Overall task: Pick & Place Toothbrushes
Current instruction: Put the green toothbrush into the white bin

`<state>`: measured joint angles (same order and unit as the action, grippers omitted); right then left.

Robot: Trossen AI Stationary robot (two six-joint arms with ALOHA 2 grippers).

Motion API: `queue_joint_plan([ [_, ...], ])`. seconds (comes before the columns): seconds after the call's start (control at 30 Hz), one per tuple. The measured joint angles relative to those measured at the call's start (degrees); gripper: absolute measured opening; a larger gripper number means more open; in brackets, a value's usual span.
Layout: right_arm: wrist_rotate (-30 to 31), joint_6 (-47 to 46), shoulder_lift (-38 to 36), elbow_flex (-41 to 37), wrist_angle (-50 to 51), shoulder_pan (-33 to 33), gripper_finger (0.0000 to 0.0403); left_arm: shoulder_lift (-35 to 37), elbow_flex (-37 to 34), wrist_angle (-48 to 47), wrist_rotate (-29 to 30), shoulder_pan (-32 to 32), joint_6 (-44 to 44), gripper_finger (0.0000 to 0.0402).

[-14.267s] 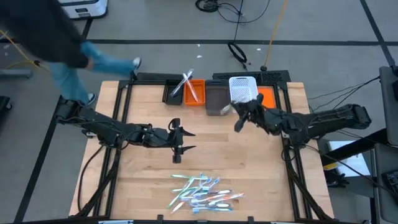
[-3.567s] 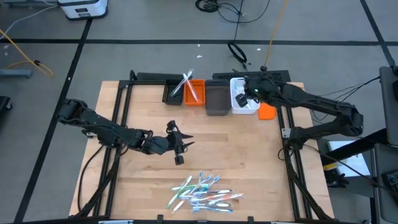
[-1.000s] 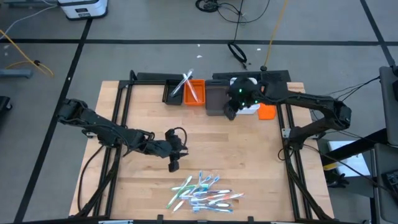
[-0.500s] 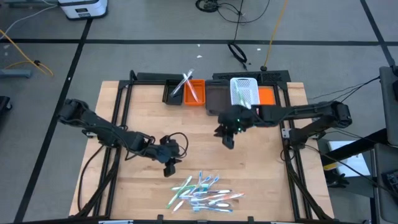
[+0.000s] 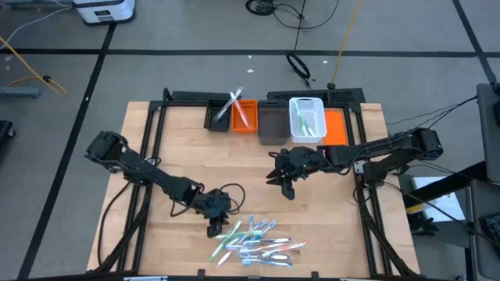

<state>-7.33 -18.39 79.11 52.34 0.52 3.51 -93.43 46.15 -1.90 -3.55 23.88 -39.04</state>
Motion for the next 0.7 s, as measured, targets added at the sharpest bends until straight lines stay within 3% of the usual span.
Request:
queue_joint_plan([
  [0.7, 0.2, 0.6, 0.0, -2.1, -4.2, 0.0, 0.0089, -8.2, 0.0, 10.2, -7.6, -0.3, -4.8, 0.0113],
])
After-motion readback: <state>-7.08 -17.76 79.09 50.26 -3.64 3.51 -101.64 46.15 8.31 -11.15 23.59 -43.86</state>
